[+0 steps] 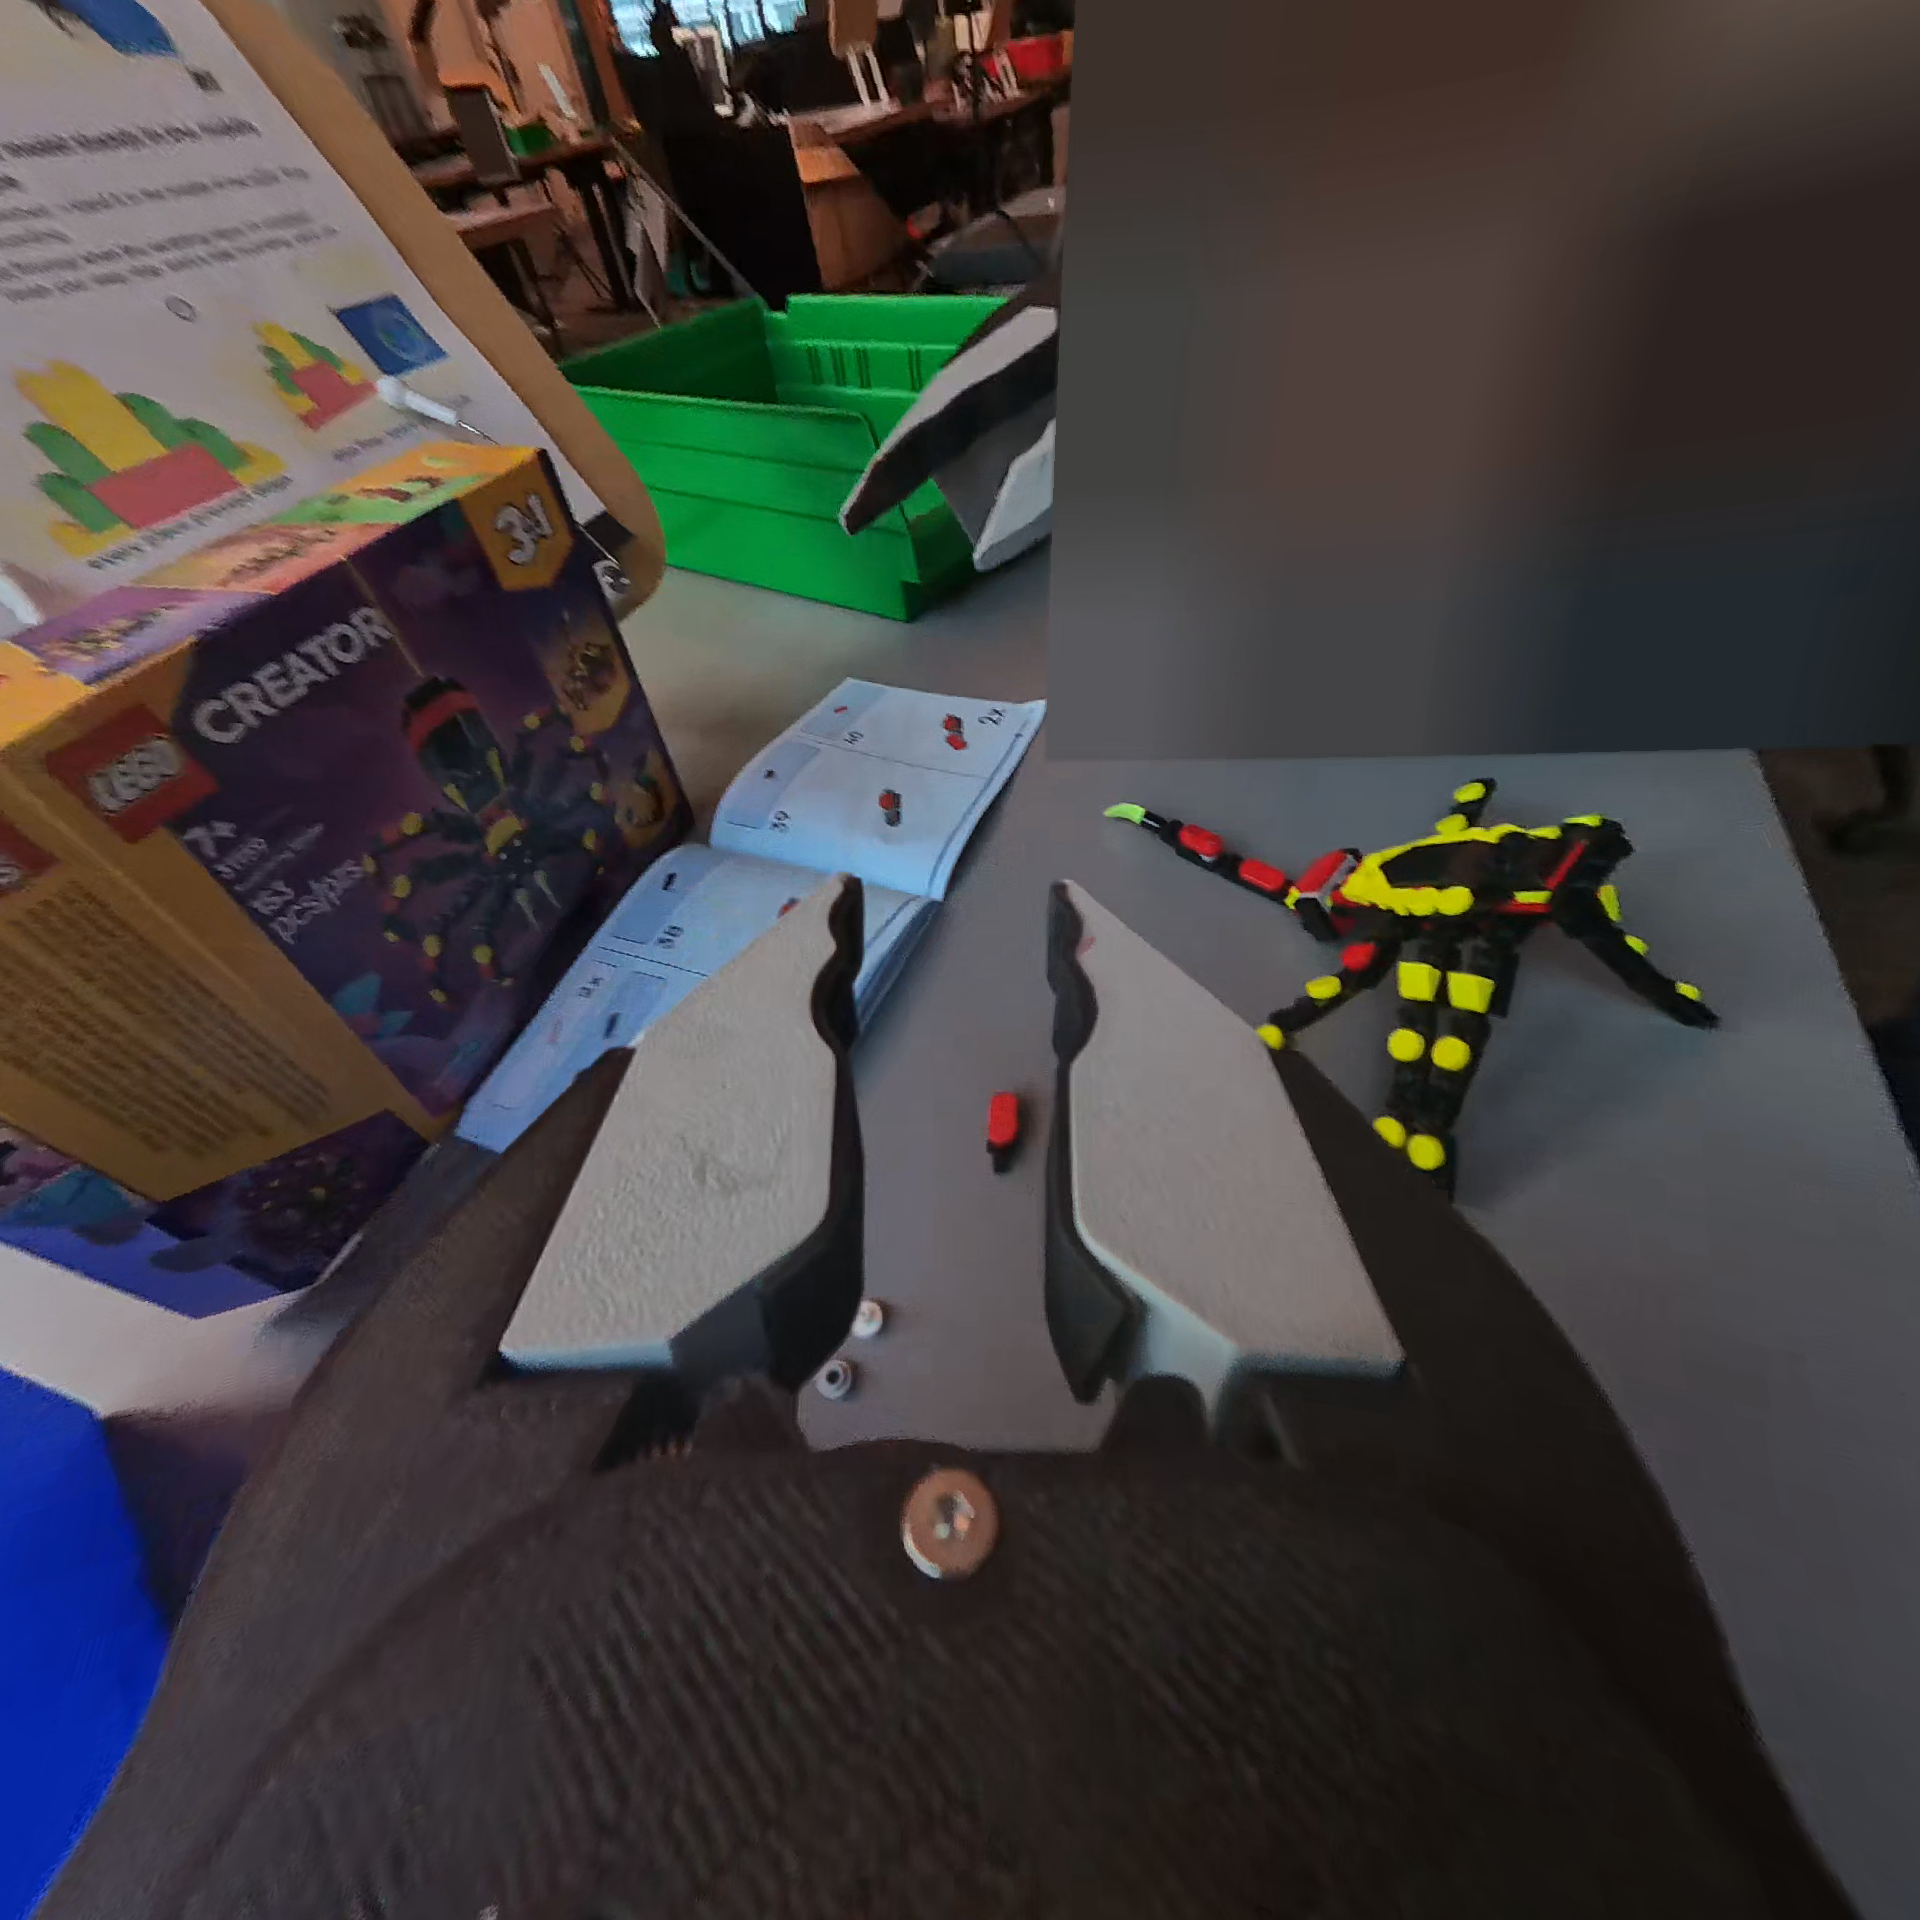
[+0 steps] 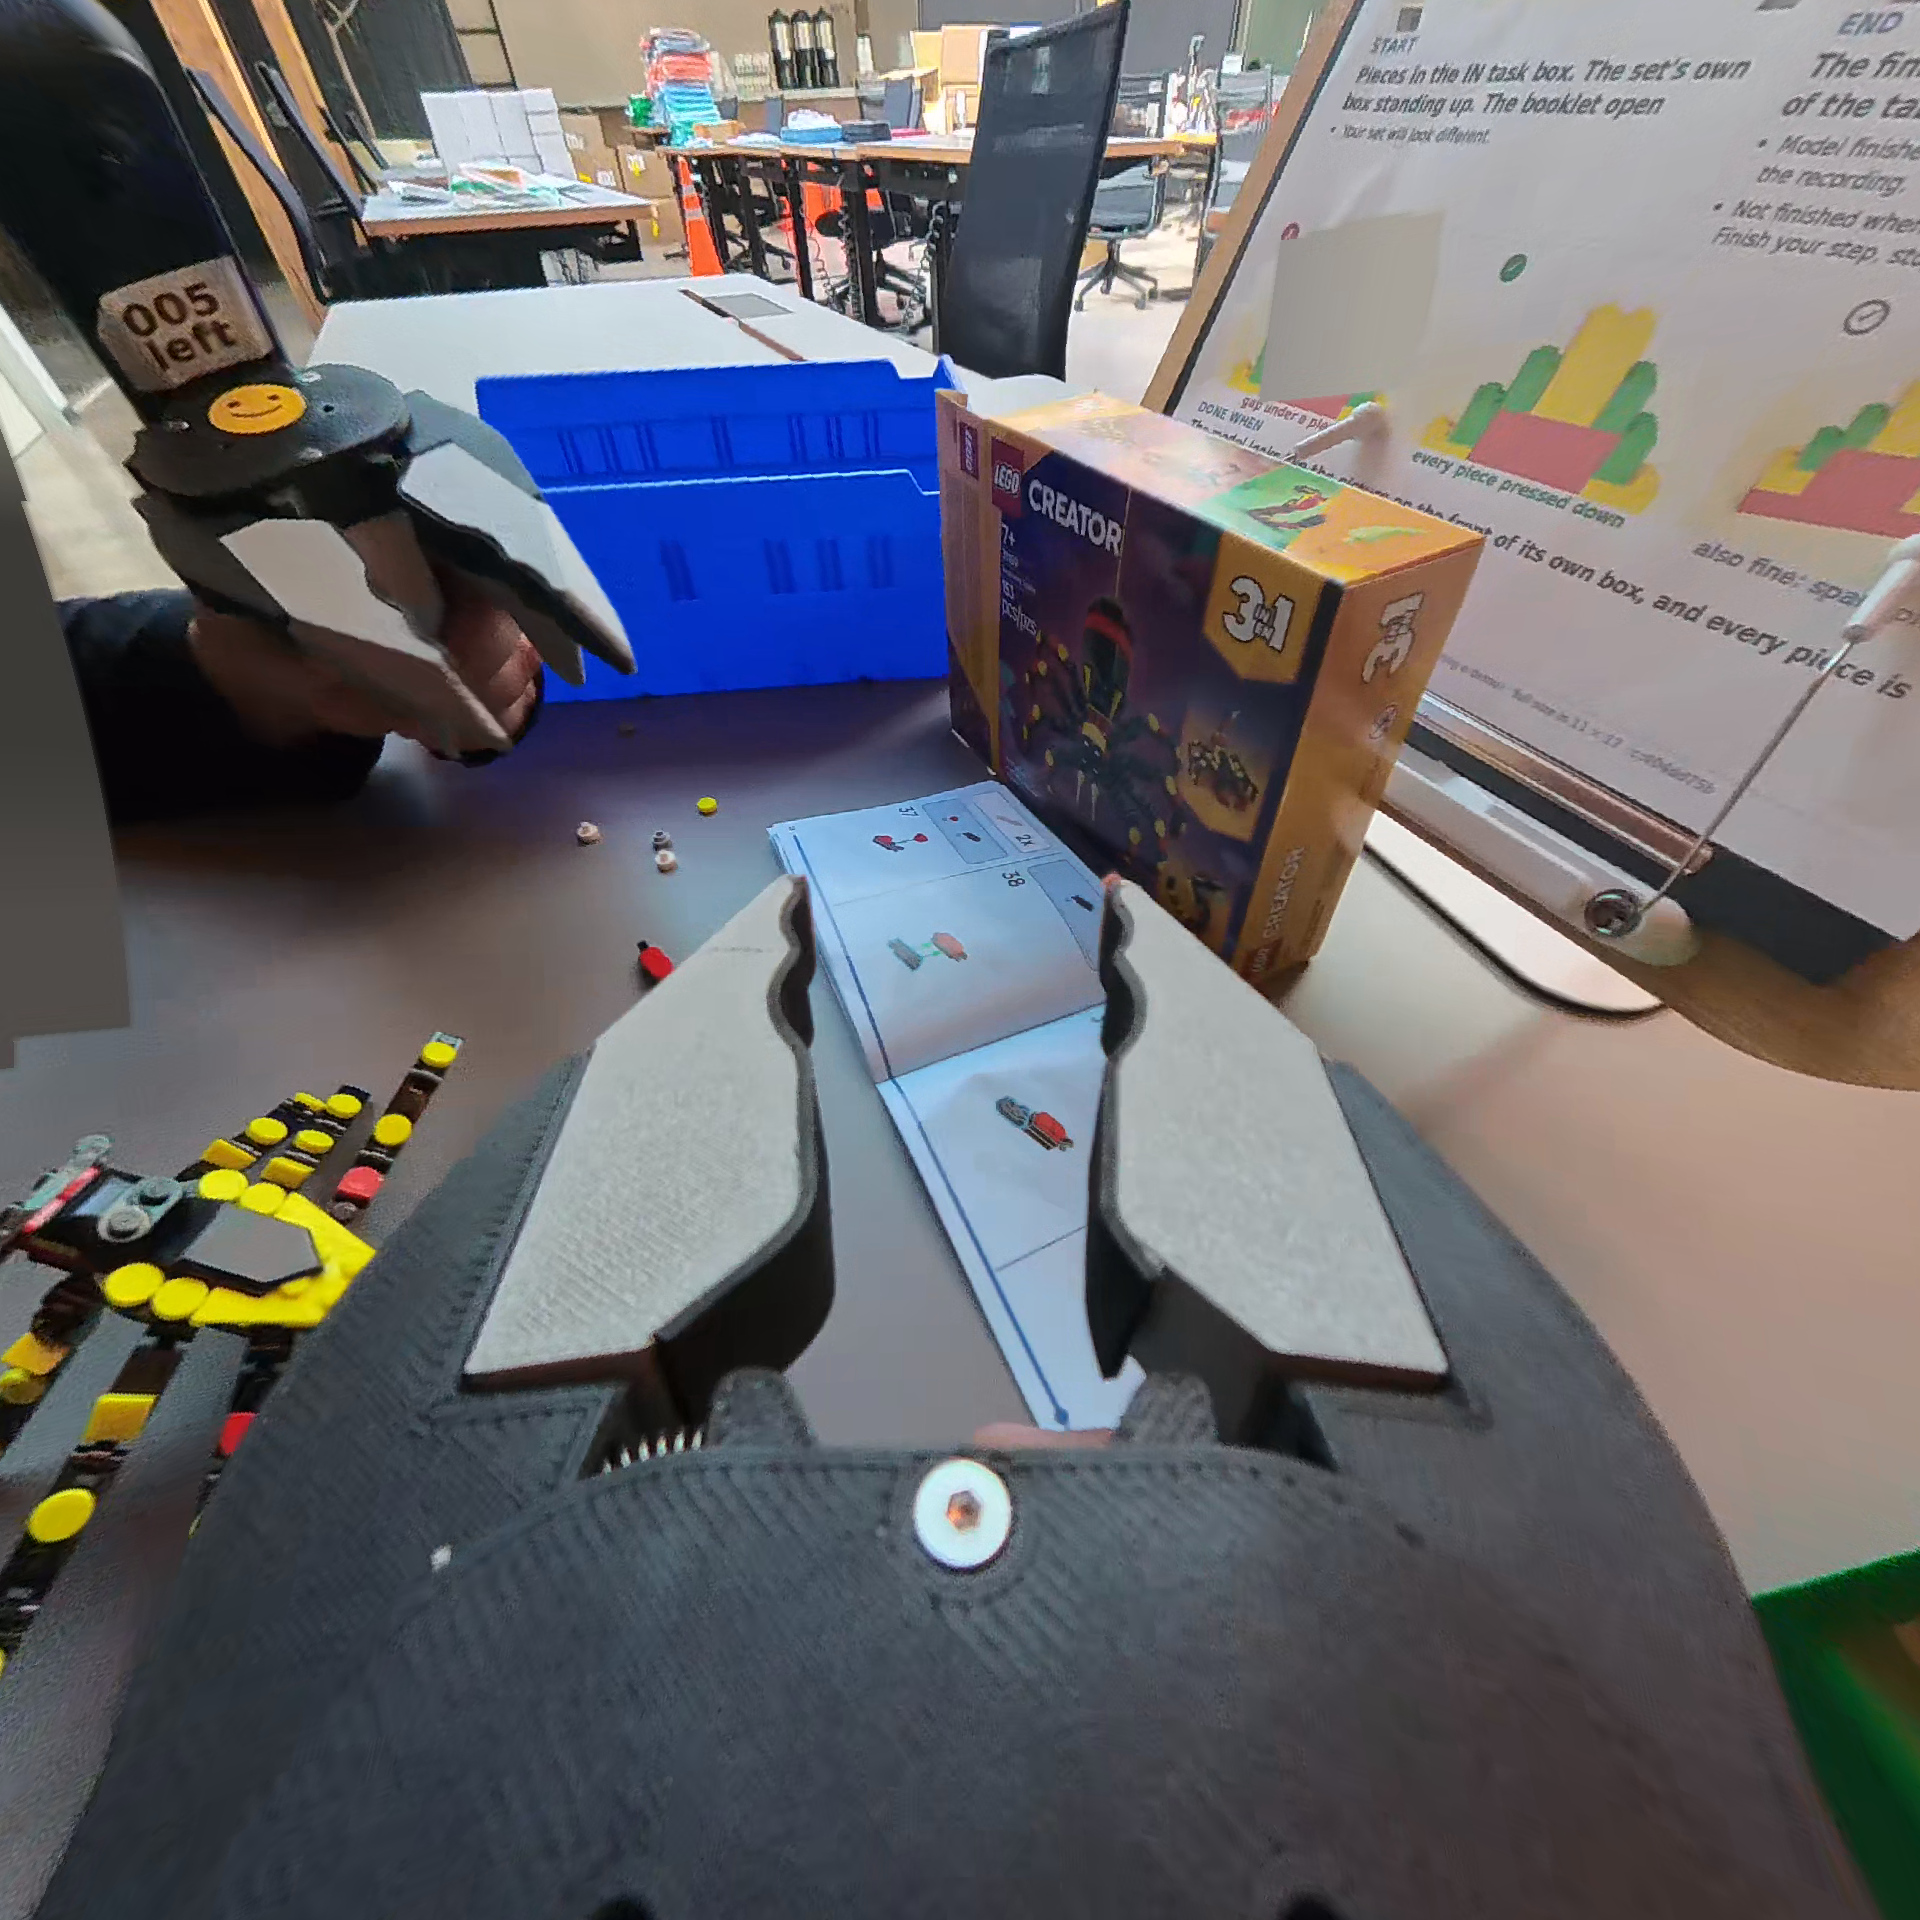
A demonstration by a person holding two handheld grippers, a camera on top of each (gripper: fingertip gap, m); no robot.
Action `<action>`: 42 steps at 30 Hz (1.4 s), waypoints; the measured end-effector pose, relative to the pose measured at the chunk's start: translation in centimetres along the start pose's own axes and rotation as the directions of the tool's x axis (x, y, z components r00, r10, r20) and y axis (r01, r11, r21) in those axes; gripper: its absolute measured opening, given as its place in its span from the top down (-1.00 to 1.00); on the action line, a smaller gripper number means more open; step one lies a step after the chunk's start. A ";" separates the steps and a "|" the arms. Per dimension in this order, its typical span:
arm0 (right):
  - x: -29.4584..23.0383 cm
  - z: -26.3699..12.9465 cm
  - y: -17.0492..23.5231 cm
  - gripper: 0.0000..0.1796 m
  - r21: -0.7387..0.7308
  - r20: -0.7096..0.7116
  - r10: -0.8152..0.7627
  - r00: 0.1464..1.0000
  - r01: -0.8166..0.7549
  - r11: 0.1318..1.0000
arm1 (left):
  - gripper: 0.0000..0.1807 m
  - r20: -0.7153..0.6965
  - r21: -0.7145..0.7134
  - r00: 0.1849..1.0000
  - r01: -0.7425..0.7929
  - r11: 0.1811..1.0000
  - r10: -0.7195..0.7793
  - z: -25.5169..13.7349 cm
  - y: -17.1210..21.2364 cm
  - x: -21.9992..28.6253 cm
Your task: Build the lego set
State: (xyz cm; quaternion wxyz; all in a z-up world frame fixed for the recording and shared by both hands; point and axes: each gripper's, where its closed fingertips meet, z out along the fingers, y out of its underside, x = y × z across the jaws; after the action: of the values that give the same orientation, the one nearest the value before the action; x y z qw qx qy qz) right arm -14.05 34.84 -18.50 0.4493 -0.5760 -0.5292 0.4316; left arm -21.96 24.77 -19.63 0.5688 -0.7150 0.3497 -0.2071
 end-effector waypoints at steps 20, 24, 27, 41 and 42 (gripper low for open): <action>0.5 1.0 2.5 0.46 0.016 -0.009 -0.005 1.000 0.005 1.000 | 0.66 -0.057 -0.170 0.998 -0.003 0.985 -0.007 1.3 3.7 0.6; 1.3 0.9 2.6 0.47 0.008 -0.042 -0.018 0.999 0.018 1.000 | 0.67 -0.032 -0.173 0.999 0.005 0.985 -0.010 1.2 3.7 0.1; 1.8 0.9 2.8 0.47 -0.001 -0.037 0.007 0.999 -0.007 1.000 | 0.67 -0.017 -0.194 1.000 0.005 0.981 -0.009 1.2 4.1 -0.3; 2.7 0.0 3.4 0.44 -0.007 -0.065 0.087 0.994 -0.088 0.996 | 0.72 0.139 -0.218 0.990 -0.005 0.976 0.037 0.2 4.4 -3.3; 2.7 0.0 3.5 0.44 -0.011 -0.070 0.081 0.994 -0.082 0.997 | 0.73 0.167 -0.188 0.985 0.000 0.982 0.032 -0.2 3.7 -3.8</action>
State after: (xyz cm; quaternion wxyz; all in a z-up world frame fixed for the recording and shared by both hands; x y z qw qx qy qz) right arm -13.07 37.42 -21.91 0.4456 -0.6148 -0.4923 0.4256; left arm -25.65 27.03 -22.74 0.5282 -0.7776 0.3238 -0.1071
